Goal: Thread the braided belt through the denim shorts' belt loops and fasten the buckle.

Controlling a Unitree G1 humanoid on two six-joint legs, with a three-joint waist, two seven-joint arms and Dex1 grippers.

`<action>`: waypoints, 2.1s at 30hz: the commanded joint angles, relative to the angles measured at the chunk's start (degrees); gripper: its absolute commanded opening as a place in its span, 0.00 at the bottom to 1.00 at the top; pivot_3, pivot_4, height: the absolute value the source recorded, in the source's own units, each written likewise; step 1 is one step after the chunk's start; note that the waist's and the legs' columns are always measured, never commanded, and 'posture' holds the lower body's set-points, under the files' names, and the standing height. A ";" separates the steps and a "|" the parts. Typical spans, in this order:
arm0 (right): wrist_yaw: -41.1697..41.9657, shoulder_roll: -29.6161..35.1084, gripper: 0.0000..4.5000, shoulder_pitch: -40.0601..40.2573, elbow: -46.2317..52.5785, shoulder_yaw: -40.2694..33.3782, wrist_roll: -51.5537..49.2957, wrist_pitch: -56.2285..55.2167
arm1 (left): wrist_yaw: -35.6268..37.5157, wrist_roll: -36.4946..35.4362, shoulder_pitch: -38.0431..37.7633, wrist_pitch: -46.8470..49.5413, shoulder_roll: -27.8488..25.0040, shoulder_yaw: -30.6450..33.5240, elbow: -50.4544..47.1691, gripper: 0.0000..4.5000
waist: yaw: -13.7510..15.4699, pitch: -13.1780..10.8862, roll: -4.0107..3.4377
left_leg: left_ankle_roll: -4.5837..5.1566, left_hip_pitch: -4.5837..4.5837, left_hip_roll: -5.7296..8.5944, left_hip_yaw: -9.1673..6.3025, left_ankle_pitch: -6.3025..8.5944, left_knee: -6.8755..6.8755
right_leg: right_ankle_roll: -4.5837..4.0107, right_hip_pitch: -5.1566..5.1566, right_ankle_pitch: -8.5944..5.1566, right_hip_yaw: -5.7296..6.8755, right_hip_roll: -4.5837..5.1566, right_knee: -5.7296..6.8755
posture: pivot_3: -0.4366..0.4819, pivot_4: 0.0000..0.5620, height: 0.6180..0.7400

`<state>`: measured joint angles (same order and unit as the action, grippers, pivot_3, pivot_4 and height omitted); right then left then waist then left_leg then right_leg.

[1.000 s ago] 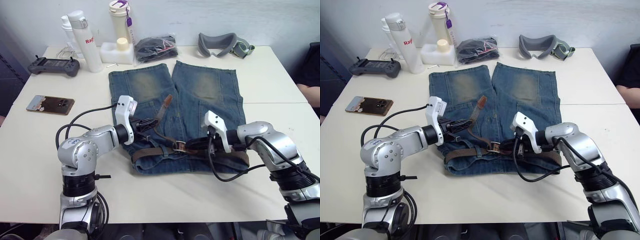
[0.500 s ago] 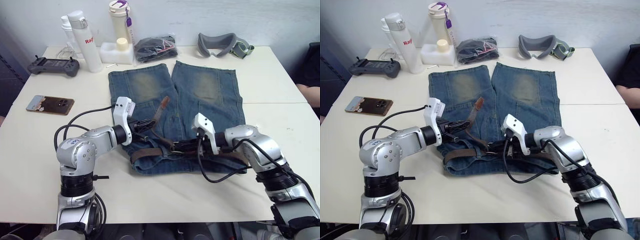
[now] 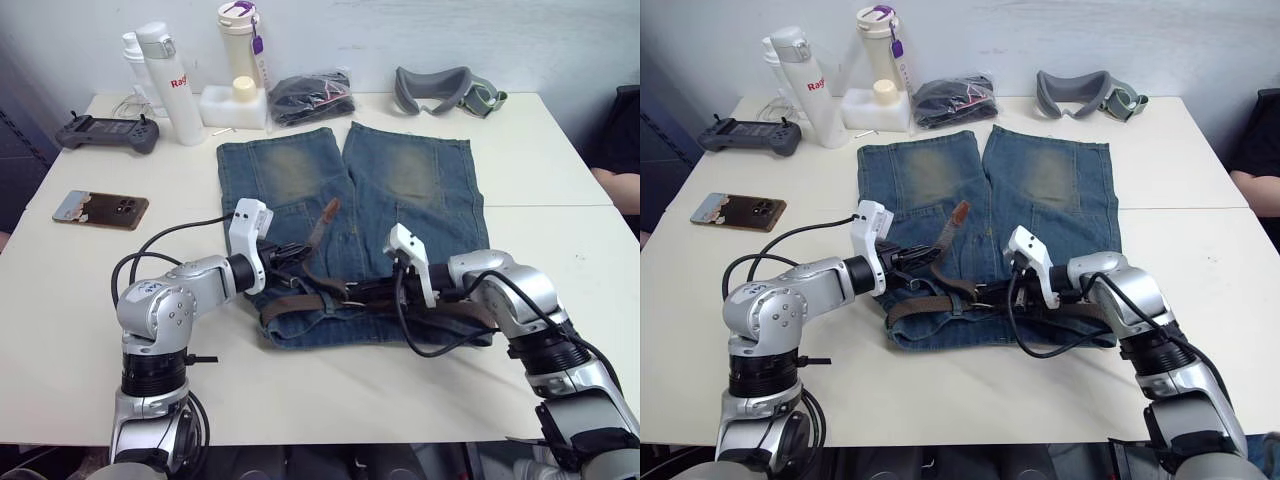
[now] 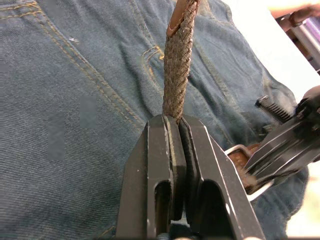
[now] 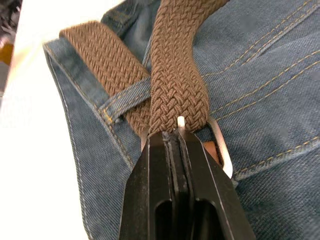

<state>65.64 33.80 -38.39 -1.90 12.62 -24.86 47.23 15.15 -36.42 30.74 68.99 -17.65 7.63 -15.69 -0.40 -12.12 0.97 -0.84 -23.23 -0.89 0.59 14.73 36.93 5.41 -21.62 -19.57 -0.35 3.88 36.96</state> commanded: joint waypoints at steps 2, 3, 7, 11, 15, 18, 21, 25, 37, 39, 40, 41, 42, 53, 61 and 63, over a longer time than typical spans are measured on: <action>0.77 0.32 0.01 -1.41 0.65 -0.98 -1.08 0.57 | 1.05 1.02 -0.43 -2.20 -0.97 -1.19 -0.90 0.00 | 0.14 0.00 0.00 | 0.00 0.00 0.00 -0.01 0.00 -0.06 | 0.00 0.00 0.00 0.02 0.00 -0.06 | 0.48 0.27 1.00; 0.75 0.22 0.01 -1.52 0.33 -0.64 -0.80 0.38 | 1.27 1.23 -0.42 -2.41 -1.15 -1.55 -0.77 0.00 | 0.16 0.00 0.00 | 0.00 -0.01 0.00 -0.01 0.01 -0.09 | 0.00 0.00 0.00 0.02 0.00 -0.11 | 0.48 0.27 1.00; 1.10 0.35 0.01 -1.09 -0.62 0.69 0.04 -0.21 | 1.44 1.48 -0.71 -2.81 -1.27 -2.10 -0.97 0.00 | 0.15 0.00 0.00 | -0.03 -0.07 0.02 0.02 0.01 -0.10 | 0.00 -0.02 0.00 0.01 0.04 -0.23 | 0.48 0.27 1.00; 1.03 0.03 0.01 -0.68 -1.99 1.24 0.91 -0.84 | 1.55 1.43 -0.91 -2.80 -1.48 -2.24 -1.22 0.00 | 0.15 0.00 0.00 | -0.02 -0.08 0.01 0.03 0.02 -0.14 | 0.01 -0.01 0.00 0.02 0.04 -0.29 | 0.48 0.27 1.00; 1.90 -0.05 0.01 0.16 -1.80 2.07 1.23 -1.08 | 1.71 1.47 -0.85 -2.88 -1.66 -2.35 -1.23 0.00 | 0.11 0.00 0.00 | -0.02 -0.08 0.01 0.04 0.02 -0.16 | 0.01 -0.02 0.00 0.02 0.04 -0.29 | 0.48 0.27 1.00; 2.10 -0.29 0.01 0.58 -1.49 2.26 1.05 -0.92 | 1.81 1.50 -0.80 -2.88 -1.72 -2.35 -1.20 0.00 | 0.12 0.00 0.00 | -0.03 -0.07 0.01 0.03 0.02 -0.16 | 0.01 -0.01 0.00 0.02 0.03 -0.29 | 0.48 0.27 1.00; 1.67 -0.83 0.01 1.06 -2.03 2.28 1.18 -1.05 | 1.90 1.39 -0.81 -2.75 -1.65 -2.37 -1.34 0.00 | 0.08 0.00 0.00 | -0.03 -0.07 0.01 0.03 0.02 -0.16 | 0.01 -0.01 0.00 0.02 0.03 -0.29 | 0.48 0.27 1.00; 1.70 -0.56 0.01 1.61 -1.99 2.35 1.84 -2.15 | 1.86 1.23 -1.19 -2.58 -1.60 -2.25 -1.67 0.00 | 0.09 0.00 0.00 | -0.03 -0.06 0.00 0.04 0.01 -0.17 | 0.01 -0.01 0.00 0.02 0.02 -0.29 | 0.48 0.27 1.00; 4.38 3.69 0.01 -0.17 -0.44 -0.97 1.16 -5.28 | 2.23 1.30 -0.97 -2.77 -1.73 -2.74 -1.58 0.00 | 0.15 0.00 0.00 | -0.03 -0.07 0.02 0.03 0.01 -0.18 | 0.01 -0.01 0.00 0.02 0.03 -0.31 | 0.48 0.27 1.00; 4.48 3.66 0.01 0.17 -0.06 -0.73 1.12 -5.46 | 2.37 1.36 -0.83 -2.86 -1.80 -2.88 -1.44 0.00 | 0.11 0.00 0.00 | -0.04 -0.06 0.01 0.04 0.01 -0.23 | 0.01 -0.01 0.00 0.01 0.02 -0.33 | 0.48 0.27 1.00; 4.44 3.53 0.01 0.31 0.01 -0.61 1.20 -5.57 | 2.42 1.40 -0.79 -2.90 -1.82 -2.94 -1.39 0.00 | 0.13 0.00 0.00 | -0.04 -0.06 0.01 0.04 0.01 -0.26 | 0.01 -0.01 0.00 0.02 0.02 -0.34 | 0.48 0.27 1.00; 4.34 3.19 0.01 0.43 -0.09 -0.31 1.36 -5.73 | 2.47 1.44 -0.71 -2.96 -1.83 -3.01 -1.30 0.00 | 0.16 0.00 0.00 | -0.04 -0.06 0.01 0.04 0.00 -0.28 | 0.01 -0.01 0.00 0.02 0.01 -0.34 | 0.48 0.27 1.00; 4.25 2.90 0.01 0.53 -0.15 -0.06 1.49 -5.83 | 2.52 1.47 -0.65 -2.99 -1.86 -3.06 -1.26 0.00 | 0.18 0.00 0.00 | -0.05 -0.06 0.01 0.04 0.00 -0.29 | 0.01 -0.01 0.00 0.02 0.01 -0.36 | 0.48 0.27 1.00; 4.68 0.74 0.01 0.02 -1.08 1.91 2.46 -5.99 | 2.66 1.51 -0.48 -3.14 -2.45 -3.02 -1.34 0.00 | 0.17 0.00 0.00 | -0.05 -0.06 0.02 0.04 0.00 -0.32 | 0.02 -0.01 0.00 0.03 0.02 -0.42 | 0.48 0.27 1.00; 4.54 0.54 0.01 0.85 -0.95 2.76 3.08 -6.49 | 2.52 1.45 -0.63 -3.07 -2.56 -3.07 -1.66 0.00 | 0.14 0.00 0.00 | -0.06 -0.06 0.01 0.04 0.00 -0.33 | 0.02 -0.01 0.00 0.03 0.01 -0.41 | 0.48 0.27 1.00; 4.24 0.33 0.01 1.01 -1.16 3.32 3.57 -6.72 | 2.52 1.43 -0.64 -3.07 -2.52 -3.14 -1.74 0.00 | 0.13 0.00 0.00 | -0.06 -0.06 0.01 0.04 0.00 -0.33 | 0.02 -0.01 0.00 0.03 0.01 -0.41 | 0.48 0.27 1.00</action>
<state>69.66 34.56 -37.72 -4.26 15.40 -21.52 41.31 17.17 -35.14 29.64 66.96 -19.70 4.46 -15.25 -0.28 -12.12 0.97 -0.90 -23.28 -0.88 0.64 14.72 36.60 5.43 -21.64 -19.56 -0.33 3.89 36.55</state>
